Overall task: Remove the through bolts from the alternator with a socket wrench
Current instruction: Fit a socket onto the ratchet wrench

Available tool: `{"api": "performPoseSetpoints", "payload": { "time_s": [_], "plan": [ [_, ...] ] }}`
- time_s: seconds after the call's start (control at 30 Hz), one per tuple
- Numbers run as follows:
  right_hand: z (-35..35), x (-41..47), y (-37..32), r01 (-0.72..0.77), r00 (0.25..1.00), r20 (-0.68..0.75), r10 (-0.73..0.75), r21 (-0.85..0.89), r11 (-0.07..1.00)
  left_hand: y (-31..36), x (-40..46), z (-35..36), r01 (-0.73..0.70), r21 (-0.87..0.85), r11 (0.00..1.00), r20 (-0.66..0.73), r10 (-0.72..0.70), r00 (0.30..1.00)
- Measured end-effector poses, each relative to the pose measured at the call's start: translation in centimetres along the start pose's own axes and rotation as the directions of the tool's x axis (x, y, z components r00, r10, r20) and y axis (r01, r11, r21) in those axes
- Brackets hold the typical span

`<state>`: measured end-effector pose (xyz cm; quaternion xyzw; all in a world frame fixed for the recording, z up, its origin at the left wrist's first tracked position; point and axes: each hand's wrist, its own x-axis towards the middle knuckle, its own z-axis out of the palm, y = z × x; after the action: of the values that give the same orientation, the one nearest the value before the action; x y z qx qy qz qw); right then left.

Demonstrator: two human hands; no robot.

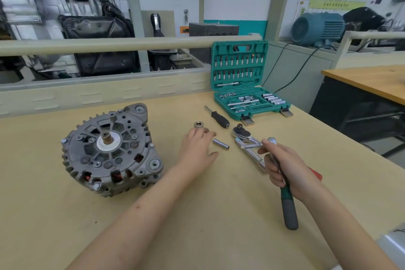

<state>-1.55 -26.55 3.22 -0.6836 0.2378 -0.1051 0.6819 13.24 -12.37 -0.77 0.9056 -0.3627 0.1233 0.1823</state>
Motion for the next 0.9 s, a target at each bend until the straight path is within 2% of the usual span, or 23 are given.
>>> {"api": "performPoseSetpoints", "payload": {
  "time_s": [0.1, 0.2, 0.3, 0.37, 0.4, 0.43, 0.47, 0.5, 0.53, 0.57, 0.63, 0.7, 0.77, 0.83, 0.9],
  "plan": [
    [-0.3, 0.0, 0.3, -0.003, 1.0, -0.001, 0.003, 0.008, 1.0, 2.5, 2.4, 1.0, -0.154, 0.236, 0.959, 0.164, 0.117, 0.979],
    [-1.1, -0.3, 0.7, -0.001, 1.0, -0.006, 0.001, 0.034, 0.999, 4.1, 3.9, 2.2, -0.186, 0.391, 0.901, 0.281, 0.076, 0.957],
    [-2.0, -0.4, 0.7, -0.013, 0.999, -0.035, 0.015, 0.065, 0.998, 4.4, 4.5, 2.6, -0.143, 0.435, 0.889, 0.289, 0.013, 0.957],
    [-2.4, -0.4, 0.6, -0.016, 0.999, -0.043, 0.019, 0.062, 0.998, 4.4, 4.4, 2.5, -0.125, 0.362, 0.924, 0.238, 0.038, 0.97],
    [-2.5, -0.5, 0.6, -0.012, 0.999, -0.048, 0.014, 0.051, 0.999, 4.6, 4.2, 2.4, -0.121, 0.262, 0.958, 0.198, 0.069, 0.978],
    [-2.5, -0.6, 0.6, -0.002, 0.998, -0.057, 0.004, 0.038, 0.999, 4.9, 3.9, 2.0, -0.104, 0.087, 0.991, 0.144, 0.091, 0.985],
    [-2.5, -0.6, 0.6, 0.013, 0.998, -0.069, -0.011, 0.026, 1.0, 5.3, 3.4, 1.4, -0.059, -0.157, 0.986, 0.094, 0.074, 0.993],
    [-2.5, -0.8, 0.5, 0.03, 0.996, -0.083, -0.028, 0.018, 0.999, 5.8, 2.7, 0.6, 0.004, -0.416, 0.909, 0.069, 0.027, 0.997],
    [-2.5, -1.0, 0.4, 0.045, 0.995, -0.094, -0.044, 0.015, 0.999, 6.2, 2.0, -0.2, 0.057, -0.642, 0.765, 0.066, -0.019, 0.998],
    [-2.5, -1.2, 0.2, 0.061, 0.993, -0.1, -0.059, 0.016, 0.998, 6.5, 1.3, -1.1, 0.096, -0.801, 0.591, 0.074, -0.062, 0.995],
    [-2.4, -1.9, -0.2, 0.097, 0.991, -0.098, -0.093, 0.037, 0.995, 6.8, 0.1, -2.4, 0.192, -0.958, 0.214, 0.166, -0.136, 0.977],
    [-1.9, -2.7, -0.7, 0.133, 0.989, -0.08, -0.128, 0.065, 0.989, 6.7, -0.7, -3.4, 0.3, -0.935, -0.188, 0.335, -0.198, 0.921],
    [-1.2, -3.4, -1.0, 0.17, 0.984, -0.059, -0.166, 0.087, 0.982, 6.4, -1.3, -4.2, 0.32, -0.809, -0.493, 0.486, -0.255, 0.836],
    [-0.3, -4.1, -1.3, 0.205, 0.979, -0.039, -0.202, 0.076, 0.976, 6.3, -1.9, -4.9, 0.284, -0.717, -0.636, 0.56, -0.284, 0.778],
    [0.6, -4.6, -1.7, 0.24, 0.971, -0.022, -0.24, 0.041, 0.97, 6.4, -2.5, -5.3, 0.262, -0.683, -0.682, 0.576, -0.283, 0.767]
  ]
}}
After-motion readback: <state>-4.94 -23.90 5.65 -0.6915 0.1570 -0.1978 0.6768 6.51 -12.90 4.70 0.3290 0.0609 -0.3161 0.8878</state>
